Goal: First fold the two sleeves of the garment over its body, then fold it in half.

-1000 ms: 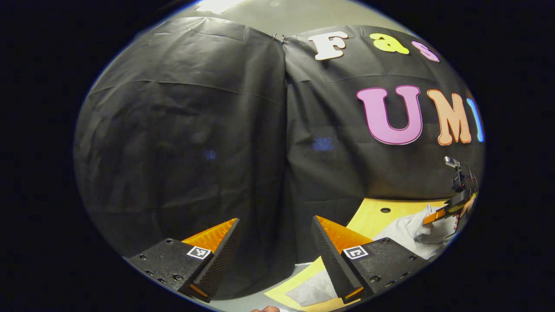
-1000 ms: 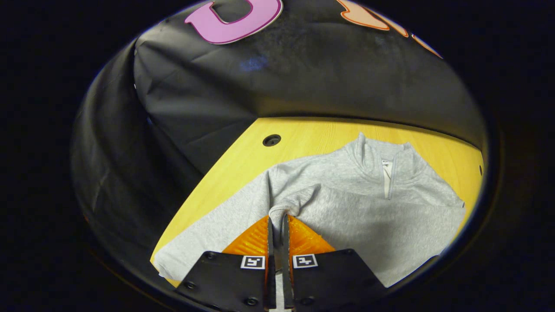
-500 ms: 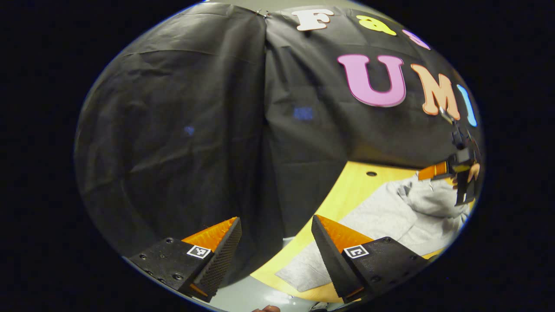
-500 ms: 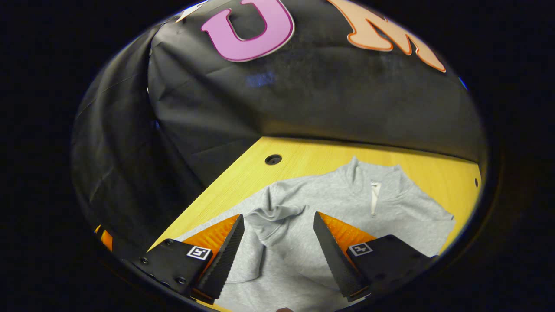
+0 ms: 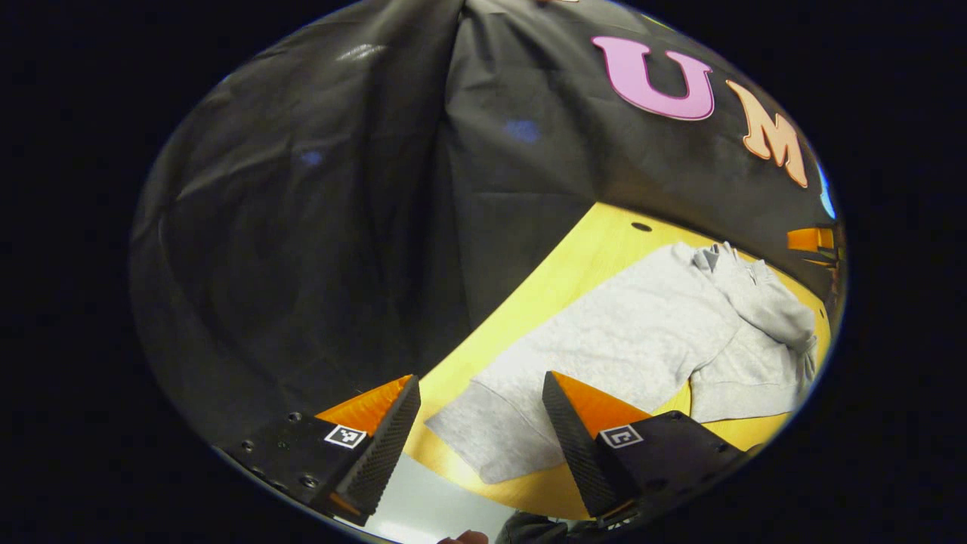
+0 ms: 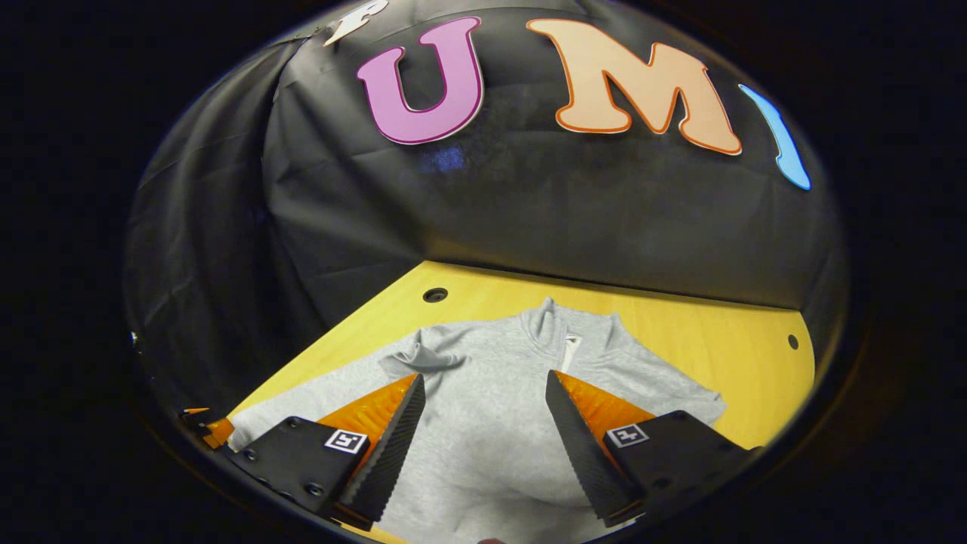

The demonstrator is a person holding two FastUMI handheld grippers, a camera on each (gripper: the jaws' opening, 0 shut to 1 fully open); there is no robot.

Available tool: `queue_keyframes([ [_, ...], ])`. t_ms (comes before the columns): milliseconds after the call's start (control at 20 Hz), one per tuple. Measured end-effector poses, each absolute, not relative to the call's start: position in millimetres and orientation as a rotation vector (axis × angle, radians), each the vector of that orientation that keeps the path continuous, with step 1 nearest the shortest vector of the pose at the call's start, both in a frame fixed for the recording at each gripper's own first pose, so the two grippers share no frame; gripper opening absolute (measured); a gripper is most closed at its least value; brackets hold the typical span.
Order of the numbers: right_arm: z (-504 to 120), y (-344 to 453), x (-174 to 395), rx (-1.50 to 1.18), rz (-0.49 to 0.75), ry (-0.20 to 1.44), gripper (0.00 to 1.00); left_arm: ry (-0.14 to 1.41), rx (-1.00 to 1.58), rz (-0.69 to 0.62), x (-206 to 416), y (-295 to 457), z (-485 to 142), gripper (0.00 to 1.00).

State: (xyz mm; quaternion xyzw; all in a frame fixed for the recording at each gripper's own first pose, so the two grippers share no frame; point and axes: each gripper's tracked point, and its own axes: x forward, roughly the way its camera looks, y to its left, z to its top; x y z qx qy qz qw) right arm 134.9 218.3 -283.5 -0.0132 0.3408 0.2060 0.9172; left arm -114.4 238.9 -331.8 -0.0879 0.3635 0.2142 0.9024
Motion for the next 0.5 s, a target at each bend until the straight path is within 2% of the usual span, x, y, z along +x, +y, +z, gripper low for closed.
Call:
queue_keyframes([
  [200, -275, 184, 132, -0.003, 0.371, 0.695, 0.99, 0.827, -0.233, 0.485, -123, 237, -353, 0.96],
  [400, -263, 153, 132, 0.003, 0.338, 0.674, 0.99, 0.823, -0.188, 0.480, -121, 235, -351, 0.97],
  [500, -258, 137, 131, 0.010, 0.318, 0.664, 0.99, 0.851, -0.198, 0.457, -118, 230, -348, 0.82],
])
